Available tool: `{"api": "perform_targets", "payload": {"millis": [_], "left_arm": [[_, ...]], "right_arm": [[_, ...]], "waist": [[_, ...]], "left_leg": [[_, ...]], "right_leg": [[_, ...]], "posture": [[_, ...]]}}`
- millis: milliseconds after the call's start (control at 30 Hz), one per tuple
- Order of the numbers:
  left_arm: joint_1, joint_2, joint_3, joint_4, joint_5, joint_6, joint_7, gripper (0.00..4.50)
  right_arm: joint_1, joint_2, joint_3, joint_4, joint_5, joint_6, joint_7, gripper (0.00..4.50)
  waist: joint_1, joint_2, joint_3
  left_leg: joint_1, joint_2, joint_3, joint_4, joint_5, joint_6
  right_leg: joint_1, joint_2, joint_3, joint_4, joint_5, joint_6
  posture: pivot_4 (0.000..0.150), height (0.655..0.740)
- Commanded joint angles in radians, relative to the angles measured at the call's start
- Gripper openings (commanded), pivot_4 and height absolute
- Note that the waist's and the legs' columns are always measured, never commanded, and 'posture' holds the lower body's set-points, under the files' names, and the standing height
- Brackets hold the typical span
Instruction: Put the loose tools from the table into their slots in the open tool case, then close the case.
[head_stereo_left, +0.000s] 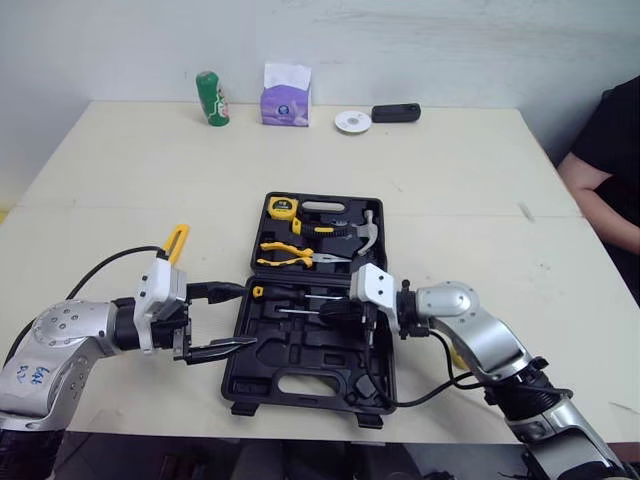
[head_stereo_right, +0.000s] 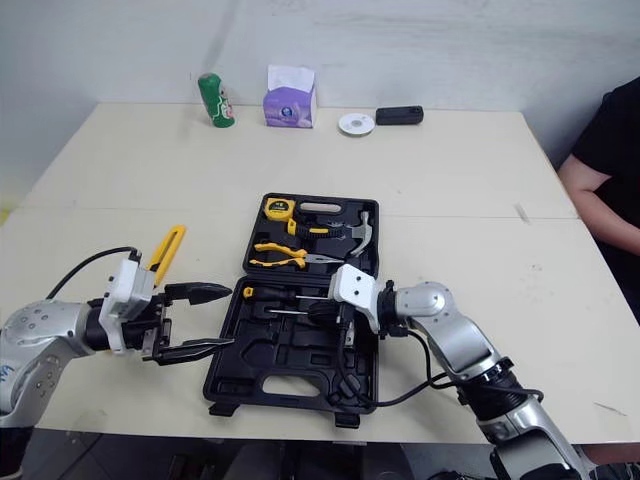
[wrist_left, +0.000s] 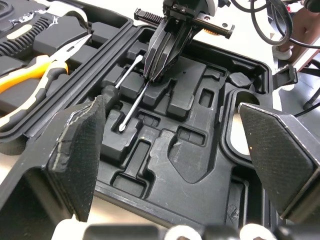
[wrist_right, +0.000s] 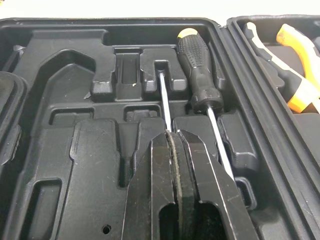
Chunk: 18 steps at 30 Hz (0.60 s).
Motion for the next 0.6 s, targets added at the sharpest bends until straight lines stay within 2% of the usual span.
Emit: {"api": "perform_targets", "payload": {"millis": [33,300,400,500,600], "left_arm": [[-0.015,0.006,0.006,-0.033,-0.008,-0.003,0.000,4.50],[-0.011,-0.043,0.042,-0.043,-0.010,-0.041,0.061,4.50],[0.025,-0.048,0.087,-0.042,-0.021,-0.016,0.098,4.50],[0.088,-0.046,0.190,-0.016,-0.034,-0.004,0.138,4.50],[0.143,-0.046,0.307,0.045,-0.024,-0.033,0.152,4.50]], "right_arm": [[0.066,-0.005,0.028,0.020,0.000,0.018,0.032,0.08],[0.189,-0.029,-0.229,-0.111,0.136,-0.235,0.050,0.08],[0.217,-0.069,-0.379,-0.184,0.250,-0.175,0.033,0.08],[0.277,-0.151,-0.529,-0.234,0.319,-0.134,0.030,0.91],[0.358,-0.228,-0.684,-0.227,0.311,-0.170,0.029,2.47]], "waist": [[0.000,0.000,0.000],[0.008,0.002,0.002],[0.009,0.003,0.006],[0.009,0.004,0.006],[0.011,0.004,0.006]], "left_leg": [[0.000,0.000,0.000,0.000,0.000,0.000],[-0.005,0.000,0.000,-0.001,0.001,-0.003],[-0.007,-0.001,0.000,0.000,0.001,-0.001],[-0.007,0.000,0.000,-0.001,0.001,-0.001],[-0.007,0.001,0.000,-0.003,0.000,-0.001]], "right_leg": [[0.000,0.000,0.000,0.000,0.000,0.000],[-0.002,0.000,-0.001,-0.005,0.000,0.000],[-0.002,0.000,-0.001,-0.006,0.001,0.001],[-0.003,0.000,-0.001,-0.006,0.001,0.002],[-0.003,0.001,-0.002,-0.008,0.001,0.001]], "posture": [[0.150,0.7400],[0.150,0.7400],[0.150,0.7400],[0.150,0.7400],[0.150,0.7400]]}}
